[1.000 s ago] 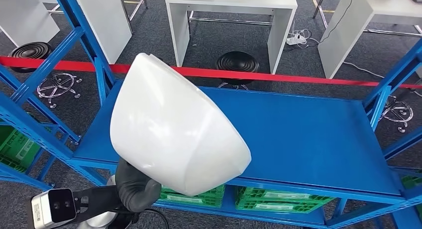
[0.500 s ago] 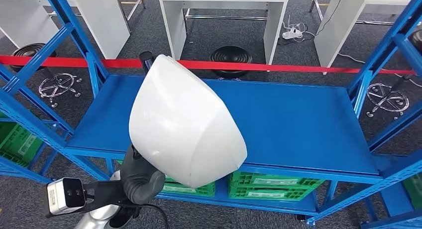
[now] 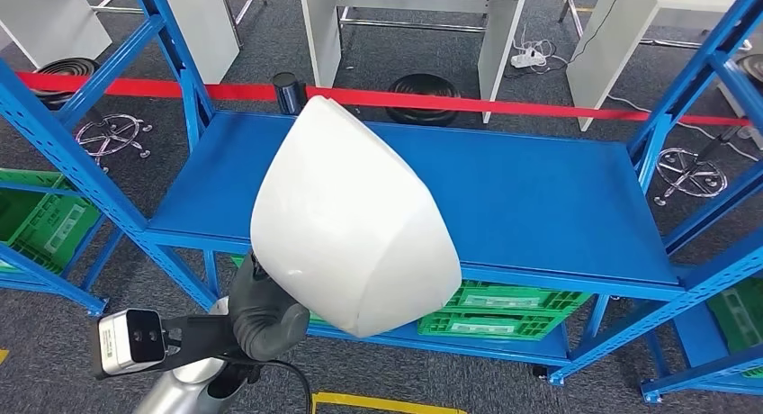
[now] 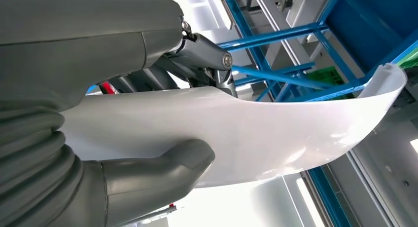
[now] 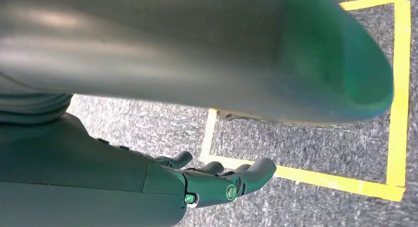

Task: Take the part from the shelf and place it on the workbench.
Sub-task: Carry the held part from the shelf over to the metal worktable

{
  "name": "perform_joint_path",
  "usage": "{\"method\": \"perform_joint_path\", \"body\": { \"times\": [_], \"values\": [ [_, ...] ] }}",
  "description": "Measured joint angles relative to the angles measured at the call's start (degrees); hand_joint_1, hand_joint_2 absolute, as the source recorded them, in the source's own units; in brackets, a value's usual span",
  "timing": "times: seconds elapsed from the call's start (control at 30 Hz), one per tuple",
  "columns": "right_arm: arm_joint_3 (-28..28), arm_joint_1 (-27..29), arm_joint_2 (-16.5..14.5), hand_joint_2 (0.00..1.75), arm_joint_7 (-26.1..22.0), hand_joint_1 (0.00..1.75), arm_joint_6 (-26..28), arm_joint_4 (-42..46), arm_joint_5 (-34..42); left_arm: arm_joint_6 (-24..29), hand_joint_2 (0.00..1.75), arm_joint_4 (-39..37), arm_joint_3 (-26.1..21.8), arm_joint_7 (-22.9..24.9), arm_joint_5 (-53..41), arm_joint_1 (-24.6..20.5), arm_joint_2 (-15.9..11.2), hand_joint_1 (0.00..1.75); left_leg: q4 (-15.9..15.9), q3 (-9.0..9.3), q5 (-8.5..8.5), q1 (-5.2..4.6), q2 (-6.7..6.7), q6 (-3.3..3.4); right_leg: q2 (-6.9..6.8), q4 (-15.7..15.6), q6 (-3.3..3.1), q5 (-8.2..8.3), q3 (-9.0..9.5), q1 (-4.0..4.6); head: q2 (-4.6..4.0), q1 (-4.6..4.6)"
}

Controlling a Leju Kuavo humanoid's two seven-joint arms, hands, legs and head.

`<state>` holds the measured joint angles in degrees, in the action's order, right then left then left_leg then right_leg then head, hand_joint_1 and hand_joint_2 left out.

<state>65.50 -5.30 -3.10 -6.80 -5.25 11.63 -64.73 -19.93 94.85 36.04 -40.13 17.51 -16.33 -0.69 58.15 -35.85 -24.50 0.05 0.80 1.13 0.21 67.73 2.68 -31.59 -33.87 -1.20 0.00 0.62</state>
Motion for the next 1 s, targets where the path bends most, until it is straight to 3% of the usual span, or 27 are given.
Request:
{"method": "perform_joint_path", "body": {
  "times": [0.07,0.1,0.2,0.27,0.33,0.37,0.4,0.43,0.5,0.57,0.6,0.63,0.7,0.73,0.8,0.83,0.87,0.9,0.93,1.0],
  "values": [
    [0.42,-0.12,0.02,0.0,-0.06,0.0,0.0,0.0,0.79,-0.4,1.75,-0.32,0.1,0.01,0.45,-0.65,0.34,1.75,0.76,-1.01,0.68,-0.06,-0.03,-0.69,0.06,-7.07,-0.6,-0.07,4.73,0.17,0.0,-0.1],
    [0.58,-0.14,0.02,0.0,-0.05,0.0,0.0,0.0,0.99,-0.5,1.75,-0.45,0.16,0.0,0.53,-0.92,0.49,1.75,0.95,-1.22,1.04,-0.11,-0.04,-1.07,0.14,-8.79,-1.08,-0.58,5.69,0.29,0.0,-0.13],
    [1.31,-0.01,0.01,0.0,0.2,0.0,0.0,0.0,1.71,-0.61,1.75,-0.89,0.48,0.05,0.64,-1.43,0.65,1.75,1.14,-1.64,1.45,0.01,-0.13,-2.17,0.11,-9.12,-2.62,0.32,4.84,0.35,0.0,-0.07],
    [1.86,-0.01,0.02,0.0,0.55,0.0,0.0,0.0,2.37,-0.53,1.75,-1.22,0.75,0.22,0.72,-1.7,0.64,1.75,4.52,-2.93,-2.39,0.16,-0.32,-2.77,-0.07,-9.25,-3.44,1.61,3.48,0.2,0.0,0.13],
    [2.33,-0.01,0.05,0.0,0.93,0.0,-0.01,0.0,2.72,-0.36,1.75,-1.52,1.03,0.4,0.75,-1.85,0.62,1.75,11.52,-4.67,-8.03,0.26,-0.44,-3.19,-0.11,-9.2,-3.7,2.92,1.83,0.22,0.0,0.37],
    [2.56,0.02,0.06,0.0,1.1,0.0,-0.02,0.0,2.85,-0.25,1.75,-1.68,1.19,0.44,0.76,-1.86,0.59,1.75,14.75,-5.13,-9.48,0.29,-0.45,-3.3,-0.12,-9.16,-3.68,3.56,1.0,0.24,0.0,0.42],
    [2.8,0.04,0.06,0.0,1.3,0.0,-0.03,0.0,3.03,-0.13,1.75,-1.84,1.33,0.48,0.76,-1.86,0.56,1.75,16.76,-4.96,-9.72,0.29,-0.46,-3.32,-0.12,-9.12,-3.61,4.19,0.16,0.27,0.0,0.45],
    [3.04,0.05,0.05,0.0,1.5,0.0,-0.05,0.0,3.29,-0.04,1.75,-1.97,1.45,0.52,0.76,-1.86,0.52,1.75,16.84,-3.87,-8.79,0.29,-0.48,-3.23,-0.12,-9.09,-3.52,4.8,-0.63,0.29,0.0,0.49],
    [3.56,0.08,-0.01,0.0,1.77,0.0,-0.08,0.0,3.95,0.03,1.75,-2.1,1.62,0.68,0.74,-1.98,0.5,1.75,11.1,1.3,-6.14,0.22,-0.58,-2.67,-0.08,-9.05,-3.25,5.98,-1.94,0.33,0.0,0.57],
    [4.14,0.11,-0.21,0.0,1.76,0.0,-0.1,0.0,4.57,-0.09,1.75,-2.13,1.9,1.02,0.63,-2.41,0.52,1.75,2.61,7.2,-6.2,-0.08,-0.72,-1.97,-0.02,-9.06,-2.72,7.05,-2.64,0.42,0.0,0.58],
    [4.38,0.12,-0.3,0.0,1.63,0.0,-0.15,0.0,4.81,-0.16,1.75,-2.15,2.05,1.2,0.57,-2.68,0.52,1.75,-0.01,8.75,-6.74,-0.26,-0.78,-1.68,-0.02,-9.13,-2.38,7.53,-2.72,0.38,0.0,0.62],
    [4.58,0.13,-0.36,0.0,1.44,0.0,-0.26,0.0,5.0,-0.2,1.75,-2.2,2.23,1.39,0.52,-2.91,0.52,1.75,-1.15,9.18,-7.05,-0.45,-0.81,-1.4,-0.03,-9.26,-1.98,8.01,-2.76,0.33,0.0,0.64],
    [4.84,0.2,-0.36,0.0,1.01,0.0,-0.67,0.0,5.18,-0.09,1.75,-2.38,2.51,1.67,0.42,-3.23,0.5,1.75,-1.45,8.39,-6.07,-0.44,-0.62,-0.55,0.05,-9.33,-1.2,8.49,-2.97,0.21,0.0,0.73],
    [4.95,0.25,-0.37,0.0,0.86,0.0,-0.93,-0.01,5.19,0.02,1.75,-2.49,2.69,1.78,0.38,-3.4,0.5,1.75,-1.58,7.85,-5.39,-0.36,-0.51,-0.01,0.07,-8.61,-0.87,7.46,-3.42,0.19,0.0,0.63],
    [5.16,0.28,-0.38,0.0,0.78,0.0,-1.4,-0.02,5.31,0.2,1.75,-2.69,2.94,1.84,0.31,-3.61,0.5,1.75,-1.77,6.4,-3.99,-0.22,-0.32,0.74,0.07,-4.14,-0.37,2.57,-5.12,0.15,0.0,0.28],
    [5.27,0.28,-0.39,0.0,0.82,0.0,-1.57,-0.02,5.41,0.23,1.75,-2.79,3.05,1.86,0.26,-3.62,0.49,1.75,-1.74,5.48,-3.33,-0.26,-0.32,0.92,0.06,-0.44,-0.14,-0.23,-6.14,0.16,0.0,0.08],
    [5.39,0.27,-0.39,0.0,0.9,0.0,-1.71,-0.02,5.54,0.24,1.75,-2.88,3.14,1.86,0.19,-3.57,0.47,1.75,-1.68,4.62,-2.72,-0.31,-0.28,0.95,0.05,3.14,0.06,-1.98,-6.93,0.16,0.0,-0.02],
    [5.5,0.29,-0.38,0.0,0.97,0.0,-1.8,-0.02,5.64,0.24,1.75,-2.99,3.25,1.86,0.12,-3.52,0.44,1.75,-1.56,3.76,-2.12,-0.35,-0.24,0.93,0.05,5.74,0.19,-2.33,-7.17,0.16,0.0,-0.06],
    [5.6,0.32,-0.38,0.0,1.04,0.0,-1.9,-0.02,5.69,0.29,1.75,-3.08,3.37,1.87,0.01,-3.5,0.41,1.75,-1.36,2.9,-1.59,-0.34,-0.19,0.83,0.04,6.64,0.27,-1.42,-6.56,0.15,0.0,-0.1],
    [5.67,0.31,-0.39,0.0,1.04,0.0,-2.11,-0.02,5.61,0.57,1.75,-3.15,3.51,2.02,-0.41,-3.5,0.37,1.75,-0.68,1.31,-0.8,-0.25,-0.14,0.48,0.0,2.3,0.28,1.7,-2.29,0.09,0.0,-0.2]
  ]
}}
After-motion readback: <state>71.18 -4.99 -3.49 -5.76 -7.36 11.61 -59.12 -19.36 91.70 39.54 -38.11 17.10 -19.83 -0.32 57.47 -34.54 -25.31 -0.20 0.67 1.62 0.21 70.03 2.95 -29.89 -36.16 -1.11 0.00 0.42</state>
